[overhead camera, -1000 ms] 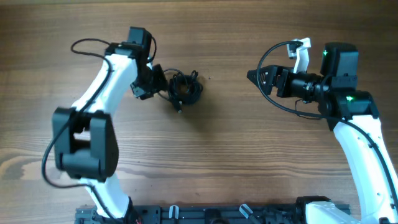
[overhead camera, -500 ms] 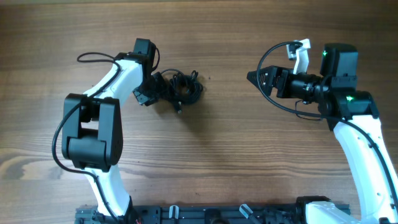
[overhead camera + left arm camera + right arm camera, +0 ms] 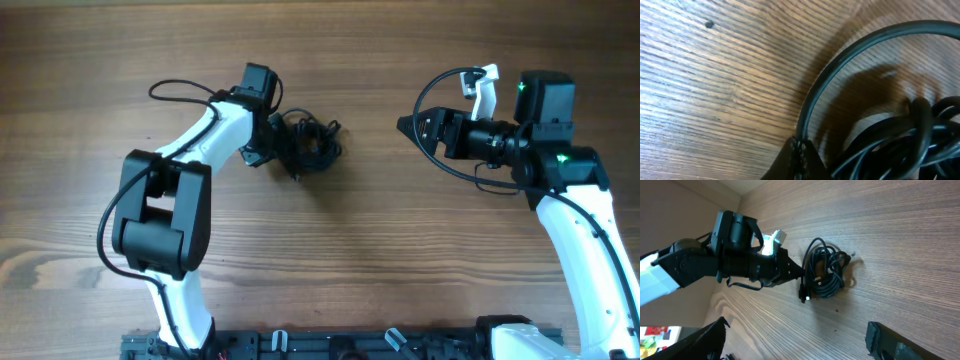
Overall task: Untangle cables
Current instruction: 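Grasp a cable loop with the left gripper and lift it up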
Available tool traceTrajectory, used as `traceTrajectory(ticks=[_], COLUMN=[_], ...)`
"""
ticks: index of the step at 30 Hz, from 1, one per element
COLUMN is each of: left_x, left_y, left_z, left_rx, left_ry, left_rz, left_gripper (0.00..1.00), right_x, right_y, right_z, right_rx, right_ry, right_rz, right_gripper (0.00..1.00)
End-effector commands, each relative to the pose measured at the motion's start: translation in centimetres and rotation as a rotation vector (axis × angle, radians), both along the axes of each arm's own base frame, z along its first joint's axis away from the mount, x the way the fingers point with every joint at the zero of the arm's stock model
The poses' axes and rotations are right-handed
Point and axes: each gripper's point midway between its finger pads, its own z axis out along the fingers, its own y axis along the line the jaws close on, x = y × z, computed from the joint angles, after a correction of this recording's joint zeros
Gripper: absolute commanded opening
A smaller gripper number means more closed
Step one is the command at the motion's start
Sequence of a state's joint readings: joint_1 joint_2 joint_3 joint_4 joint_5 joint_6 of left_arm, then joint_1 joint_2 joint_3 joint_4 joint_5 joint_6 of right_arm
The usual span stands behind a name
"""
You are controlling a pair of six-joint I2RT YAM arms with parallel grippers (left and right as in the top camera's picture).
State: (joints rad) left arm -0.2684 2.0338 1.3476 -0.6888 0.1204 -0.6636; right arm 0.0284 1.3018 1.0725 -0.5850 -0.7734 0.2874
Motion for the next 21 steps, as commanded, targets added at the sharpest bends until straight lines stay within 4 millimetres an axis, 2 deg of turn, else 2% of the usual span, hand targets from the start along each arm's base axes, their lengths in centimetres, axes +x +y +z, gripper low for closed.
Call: traceTrajectory(ticks=[1, 2, 4, 7, 8, 10, 14, 19, 21], left_x=[2.3, 2.8, 2.5, 0.9, 0.0, -1.2, -2.8, -2.7, -2.2], left_y=[-1.4, -2.4, -3.5, -5.1, -5.4, -5.7, -6.2, -6.1, -5.6], left_z=[7.1, 10.9, 16.1, 23.6, 25.8, 28.2, 30.8, 31.3, 31.1], left_rx=[-0.061, -0.112, -0.187, -0.322, -0.352, -0.388, -0.44, -0.446, -0.43], left_ry=[-0.191, -0.28, -0.39, -0.552, -0.599, -0.649, -0.697, -0.712, -0.702], left_rz=[-0.124, -0.176, -0.211, -0.274, -0.293, -0.318, -0.355, -0.347, -0.277], left_gripper=[0.04, 0.04, 0.04, 0.04, 0.04, 0.04, 0.04, 0.04, 0.04], right_x=[0.5, 0.5, 0.5, 0.5, 0.5, 0.6, 0.8, 0.7, 0.5], right_y=[-0.2, -0.2, -0.3, -0.3, -0.2, 0.1, 0.3, 1.6, 2.6], right_z=[0.5, 0.5, 0.5, -0.1, -0.4, -0.8, -1.6, -2.7, -3.6], right_rx=[-0.012, -0.012, -0.016, -0.026, -0.027, -0.027, -0.028, -0.034, -0.043], right_ry=[-0.015, -0.016, -0.017, -0.002, 0.007, 0.02, 0.045, 0.072, 0.094], right_rz=[-0.013, -0.013, -0.017, -0.022, -0.017, -0.01, -0.004, 0.035, 0.059], right_gripper=[0.93, 0.94, 0.94, 0.94, 0.94, 0.94, 0.94, 0.94, 0.93])
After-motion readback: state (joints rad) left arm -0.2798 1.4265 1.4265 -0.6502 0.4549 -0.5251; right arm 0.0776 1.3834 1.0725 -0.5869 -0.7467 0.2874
